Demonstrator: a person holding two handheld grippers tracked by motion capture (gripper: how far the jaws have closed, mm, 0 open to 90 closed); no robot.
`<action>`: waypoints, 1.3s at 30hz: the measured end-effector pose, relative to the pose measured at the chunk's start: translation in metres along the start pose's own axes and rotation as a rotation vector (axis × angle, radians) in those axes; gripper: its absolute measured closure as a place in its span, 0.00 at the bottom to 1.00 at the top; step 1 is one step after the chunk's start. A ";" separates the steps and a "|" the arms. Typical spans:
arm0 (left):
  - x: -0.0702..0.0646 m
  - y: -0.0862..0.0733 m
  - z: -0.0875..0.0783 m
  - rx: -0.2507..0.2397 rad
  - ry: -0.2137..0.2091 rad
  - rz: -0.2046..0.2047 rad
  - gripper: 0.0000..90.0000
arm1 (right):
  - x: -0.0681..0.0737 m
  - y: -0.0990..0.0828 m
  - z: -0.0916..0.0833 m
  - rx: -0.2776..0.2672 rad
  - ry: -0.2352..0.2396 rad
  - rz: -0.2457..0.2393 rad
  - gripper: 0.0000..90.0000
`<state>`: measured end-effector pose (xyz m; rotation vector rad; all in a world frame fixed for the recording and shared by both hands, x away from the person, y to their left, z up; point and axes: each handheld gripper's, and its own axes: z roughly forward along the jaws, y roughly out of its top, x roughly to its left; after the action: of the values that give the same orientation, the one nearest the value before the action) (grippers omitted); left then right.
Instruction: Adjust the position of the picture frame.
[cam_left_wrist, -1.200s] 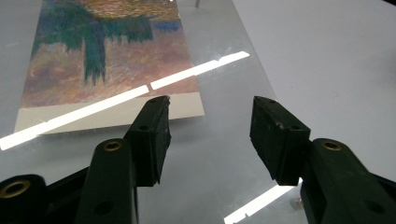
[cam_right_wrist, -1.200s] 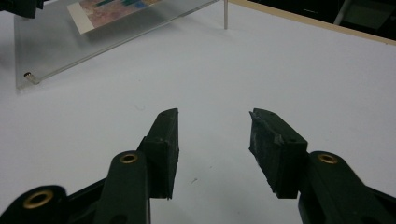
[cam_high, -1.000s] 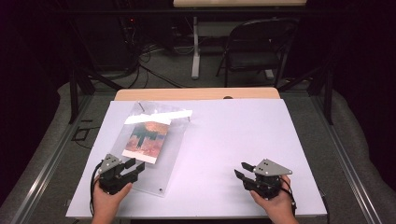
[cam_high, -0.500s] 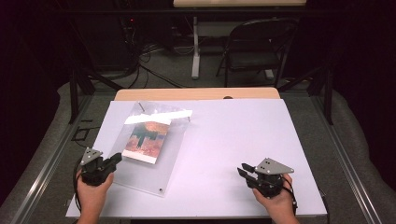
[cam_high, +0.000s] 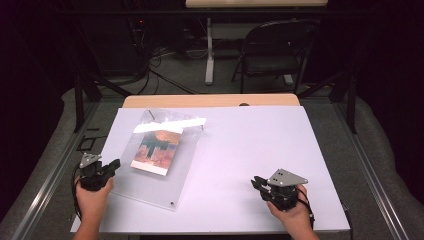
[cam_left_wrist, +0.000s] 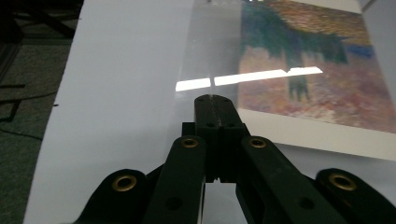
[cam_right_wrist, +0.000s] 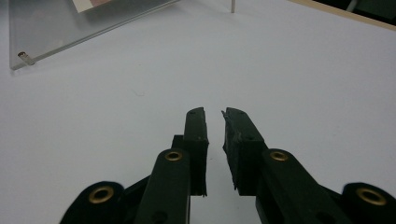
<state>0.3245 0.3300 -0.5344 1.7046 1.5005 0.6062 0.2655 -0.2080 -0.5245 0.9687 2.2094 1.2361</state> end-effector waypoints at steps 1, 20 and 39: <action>0.003 0.000 0.003 -0.001 0.011 -0.004 1.00 | 0.000 0.000 0.000 0.004 0.002 0.002 0.87; 0.033 -0.009 0.024 0.063 0.022 -0.068 1.00 | -0.004 -0.002 0.001 -0.008 0.016 0.048 0.83; 0.030 -0.010 0.027 0.074 0.001 -0.072 1.00 | -0.008 -0.002 0.004 -0.003 0.019 0.065 0.81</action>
<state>0.3457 0.3527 -0.5622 1.6979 1.5948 0.5195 0.2731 -0.2123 -0.5279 1.0387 2.2063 1.2817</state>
